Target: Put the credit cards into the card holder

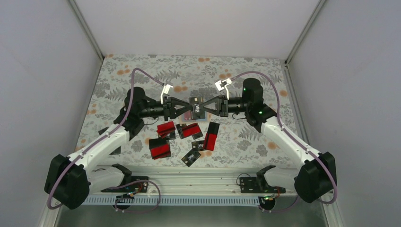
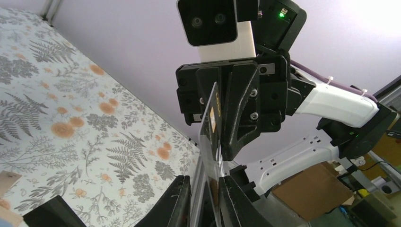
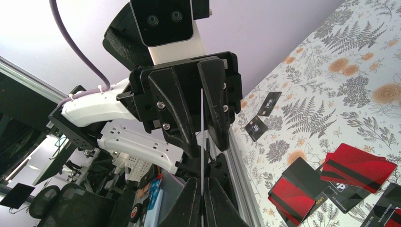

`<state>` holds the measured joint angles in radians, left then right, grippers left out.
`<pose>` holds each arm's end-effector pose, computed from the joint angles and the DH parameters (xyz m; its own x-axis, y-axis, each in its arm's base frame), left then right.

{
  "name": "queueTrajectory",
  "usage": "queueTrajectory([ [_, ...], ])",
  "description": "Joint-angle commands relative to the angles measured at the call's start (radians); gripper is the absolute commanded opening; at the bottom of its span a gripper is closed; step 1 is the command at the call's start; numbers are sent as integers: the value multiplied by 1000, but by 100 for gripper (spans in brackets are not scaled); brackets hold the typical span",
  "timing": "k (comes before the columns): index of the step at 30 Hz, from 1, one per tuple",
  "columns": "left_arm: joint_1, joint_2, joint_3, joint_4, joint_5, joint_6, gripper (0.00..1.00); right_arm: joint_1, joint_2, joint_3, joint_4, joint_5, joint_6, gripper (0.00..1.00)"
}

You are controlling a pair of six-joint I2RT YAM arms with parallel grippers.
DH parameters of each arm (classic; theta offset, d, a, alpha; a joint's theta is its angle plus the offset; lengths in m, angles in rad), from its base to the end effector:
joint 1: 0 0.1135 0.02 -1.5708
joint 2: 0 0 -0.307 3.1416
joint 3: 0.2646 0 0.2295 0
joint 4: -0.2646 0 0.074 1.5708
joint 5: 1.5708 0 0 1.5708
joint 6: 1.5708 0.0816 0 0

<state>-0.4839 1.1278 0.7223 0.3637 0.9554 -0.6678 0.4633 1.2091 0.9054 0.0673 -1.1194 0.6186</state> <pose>0.1785 -0.1691 0.3536 -0.6426 -0.0661 -0.7634 0.7550 0.1152 -0.6455 0.1884 0.1762 0.3660 -0.7376 -0.0857 -0.6698 -0.6749 0.0601 0.7355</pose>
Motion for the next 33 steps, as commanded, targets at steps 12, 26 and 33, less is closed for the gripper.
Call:
queueTrajectory([
  [12, -16, 61, 38, -57, -51, 65, 3, -8, 77, 94, -107, 48, -101, 19],
  [26, 8, 356, 163, -327, -376, 153, 2, -104, 350, 95, -294, 317, -112, 38],
  [33, 8, 519, 226, -361, -430, 101, 2, -89, 533, 149, -324, 385, -126, 34],
])
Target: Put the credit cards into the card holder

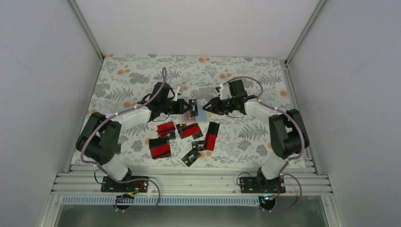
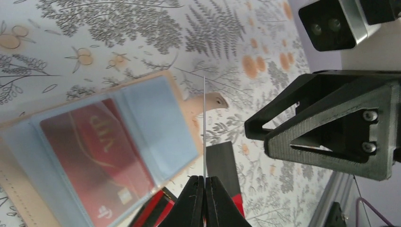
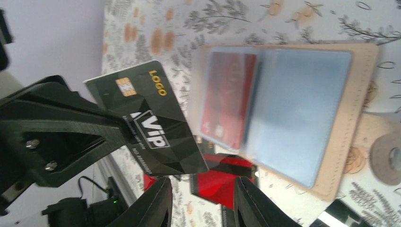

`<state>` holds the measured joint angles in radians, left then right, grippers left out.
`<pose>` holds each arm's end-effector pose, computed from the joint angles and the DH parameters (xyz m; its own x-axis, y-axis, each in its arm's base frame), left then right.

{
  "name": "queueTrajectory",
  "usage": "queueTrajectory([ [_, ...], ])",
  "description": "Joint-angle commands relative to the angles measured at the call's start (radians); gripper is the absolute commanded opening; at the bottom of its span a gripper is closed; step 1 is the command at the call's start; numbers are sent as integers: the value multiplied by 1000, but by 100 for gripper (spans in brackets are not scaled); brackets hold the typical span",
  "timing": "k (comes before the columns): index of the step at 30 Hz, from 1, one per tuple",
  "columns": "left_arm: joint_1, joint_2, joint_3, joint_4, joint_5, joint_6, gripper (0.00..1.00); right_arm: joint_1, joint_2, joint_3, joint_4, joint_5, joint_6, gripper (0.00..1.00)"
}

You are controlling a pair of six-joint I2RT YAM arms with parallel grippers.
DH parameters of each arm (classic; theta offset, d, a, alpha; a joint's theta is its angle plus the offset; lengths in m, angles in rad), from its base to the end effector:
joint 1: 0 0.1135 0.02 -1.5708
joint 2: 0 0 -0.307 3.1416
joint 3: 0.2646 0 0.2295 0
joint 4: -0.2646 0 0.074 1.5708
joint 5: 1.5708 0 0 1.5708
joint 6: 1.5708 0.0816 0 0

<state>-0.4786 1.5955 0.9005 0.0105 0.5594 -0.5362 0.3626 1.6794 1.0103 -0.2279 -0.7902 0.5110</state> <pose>0.2881 -0.1983 0.2341 -0.8683 -0.0373 -0.4946 0.3626 0.6327 -0.6842 0.3032 0.1770 0.2257 -0.9621 0.0031 -0.2727 -0.2219 0.5723 0.7894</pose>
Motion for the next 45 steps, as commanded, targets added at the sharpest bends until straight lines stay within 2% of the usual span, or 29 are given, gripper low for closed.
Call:
queueTrajectory([
  [1, 3, 64, 50, -4, -33, -36, 2, 12, 81, 48, -27, 64, -19, 34],
  [16, 2, 177, 85, 7, -95, -84, 2, 12, 229, 85, -30, 193, -46, 28],
  [24, 3, 201, 99, -7, -123, -82, 2, 13, 253, 70, -35, 239, -53, 24],
  [33, 3, 228, 106, -14, -139, -94, 2, 13, 256, 54, -35, 234, -51, 21],
  [45, 3, 260, 83, 27, -67, -150, 2, 13, 270, 45, -29, 222, -51, 17],
])
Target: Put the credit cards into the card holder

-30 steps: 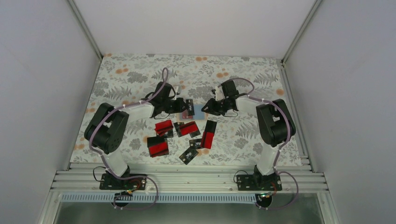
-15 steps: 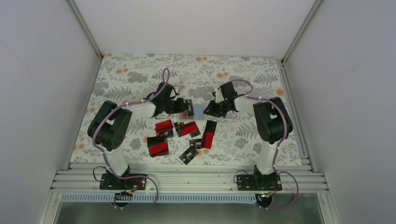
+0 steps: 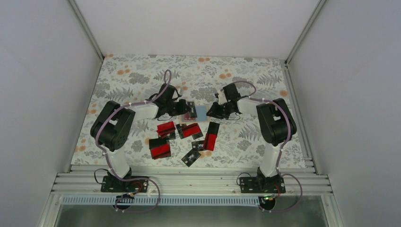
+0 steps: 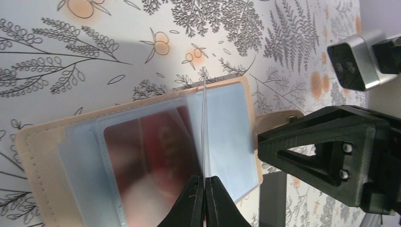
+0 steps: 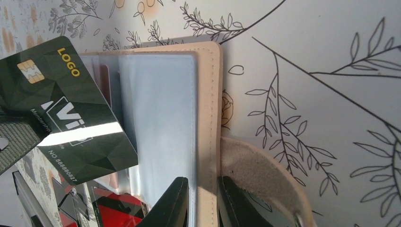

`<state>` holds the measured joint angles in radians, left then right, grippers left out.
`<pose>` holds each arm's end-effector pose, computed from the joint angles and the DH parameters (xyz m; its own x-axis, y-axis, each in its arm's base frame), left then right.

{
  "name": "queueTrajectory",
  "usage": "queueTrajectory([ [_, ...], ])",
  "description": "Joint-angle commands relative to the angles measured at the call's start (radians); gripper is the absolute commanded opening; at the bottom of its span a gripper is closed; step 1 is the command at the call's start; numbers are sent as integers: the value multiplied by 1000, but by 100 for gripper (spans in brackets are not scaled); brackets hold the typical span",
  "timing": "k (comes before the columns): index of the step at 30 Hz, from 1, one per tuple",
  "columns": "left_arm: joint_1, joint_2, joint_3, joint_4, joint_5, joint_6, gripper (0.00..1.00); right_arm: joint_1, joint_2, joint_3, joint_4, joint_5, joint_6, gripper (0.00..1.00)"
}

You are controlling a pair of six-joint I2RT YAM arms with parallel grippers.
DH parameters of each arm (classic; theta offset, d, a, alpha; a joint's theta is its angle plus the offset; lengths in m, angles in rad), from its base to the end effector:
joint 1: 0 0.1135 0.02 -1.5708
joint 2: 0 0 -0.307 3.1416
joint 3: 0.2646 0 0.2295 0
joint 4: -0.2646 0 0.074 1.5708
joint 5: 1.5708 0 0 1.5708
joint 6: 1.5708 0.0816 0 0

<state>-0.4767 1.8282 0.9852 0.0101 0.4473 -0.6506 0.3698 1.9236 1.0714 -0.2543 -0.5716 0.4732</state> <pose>0.3300 -0.2101 0.1757 -0.9303 -0.1342 -0.3415 0.1368 0.7368 -0.6621 0.3392 0.1788 0.1468 -0.9836 0.0298 -0.1781 -0.0917 0.7674 0.6346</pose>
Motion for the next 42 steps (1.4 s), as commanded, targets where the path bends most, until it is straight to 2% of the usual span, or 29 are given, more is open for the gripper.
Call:
queueTrajectory([
  [1, 1, 30, -6, 40, 54, -42, 2, 6, 27, -16, -2, 2, -13, 17],
  [10, 3, 46, -34, 96, 115, -97, 2, 6, 30, -24, 0, -2, -15, 16],
  [22, 13, 41, -34, 19, 88, -99, 2, 6, 27, -25, -5, -7, -20, 15],
  [42, 35, 104, 11, -20, 153, -175, 2, 6, 35, -10, -8, -37, -33, 15],
])
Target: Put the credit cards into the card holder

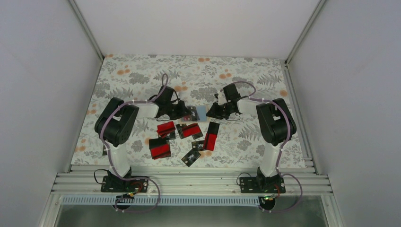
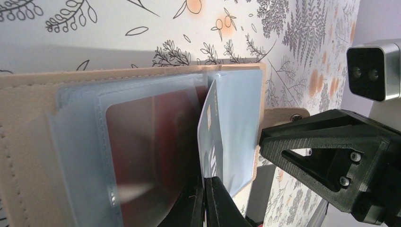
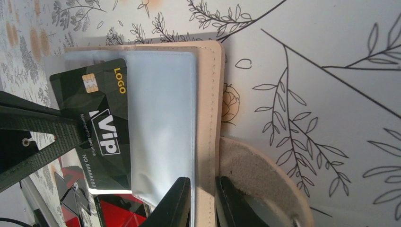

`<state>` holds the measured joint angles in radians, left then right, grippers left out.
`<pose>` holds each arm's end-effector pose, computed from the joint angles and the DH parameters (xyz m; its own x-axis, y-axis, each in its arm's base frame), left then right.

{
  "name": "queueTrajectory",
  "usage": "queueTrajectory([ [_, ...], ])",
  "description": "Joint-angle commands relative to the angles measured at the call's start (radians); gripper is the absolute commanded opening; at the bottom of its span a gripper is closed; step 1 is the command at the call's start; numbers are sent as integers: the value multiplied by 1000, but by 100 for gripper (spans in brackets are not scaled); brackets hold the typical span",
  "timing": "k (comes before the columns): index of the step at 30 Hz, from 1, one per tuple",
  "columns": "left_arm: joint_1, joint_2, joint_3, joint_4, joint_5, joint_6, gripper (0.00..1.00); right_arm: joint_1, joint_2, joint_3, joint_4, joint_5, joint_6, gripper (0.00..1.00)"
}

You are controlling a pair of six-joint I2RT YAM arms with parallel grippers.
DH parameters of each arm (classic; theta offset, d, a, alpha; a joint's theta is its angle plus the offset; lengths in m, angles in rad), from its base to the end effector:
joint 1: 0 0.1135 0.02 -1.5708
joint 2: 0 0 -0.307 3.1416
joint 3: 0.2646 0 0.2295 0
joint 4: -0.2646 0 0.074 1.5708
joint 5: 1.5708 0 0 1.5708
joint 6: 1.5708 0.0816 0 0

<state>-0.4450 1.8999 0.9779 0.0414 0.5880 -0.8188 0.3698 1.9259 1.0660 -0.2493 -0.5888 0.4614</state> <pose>0.3336 -0.2093 0.1544 -0.9698 -0.2107 -0.1225 -0.0459 0.6516 -0.7572 0.3379 0.1796 0.1456 -0.9840 0.0157 -0.1774 -0.1040 0.7583 0.6435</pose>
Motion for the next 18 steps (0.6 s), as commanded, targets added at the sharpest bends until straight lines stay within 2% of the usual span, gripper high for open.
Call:
queueTrajectory([
  [1, 3, 38, 23, -56, 17, 2, 2, 6, 34, -3, -13, -20, -22, 15],
  [11, 4, 81, 102, -183, 69, 157, 2, 6, 36, 12, -25, -22, -29, 15],
  [18, 6, 105, 153, -221, 92, 198, 2, 6, 32, 11, -30, -23, -32, 15],
])
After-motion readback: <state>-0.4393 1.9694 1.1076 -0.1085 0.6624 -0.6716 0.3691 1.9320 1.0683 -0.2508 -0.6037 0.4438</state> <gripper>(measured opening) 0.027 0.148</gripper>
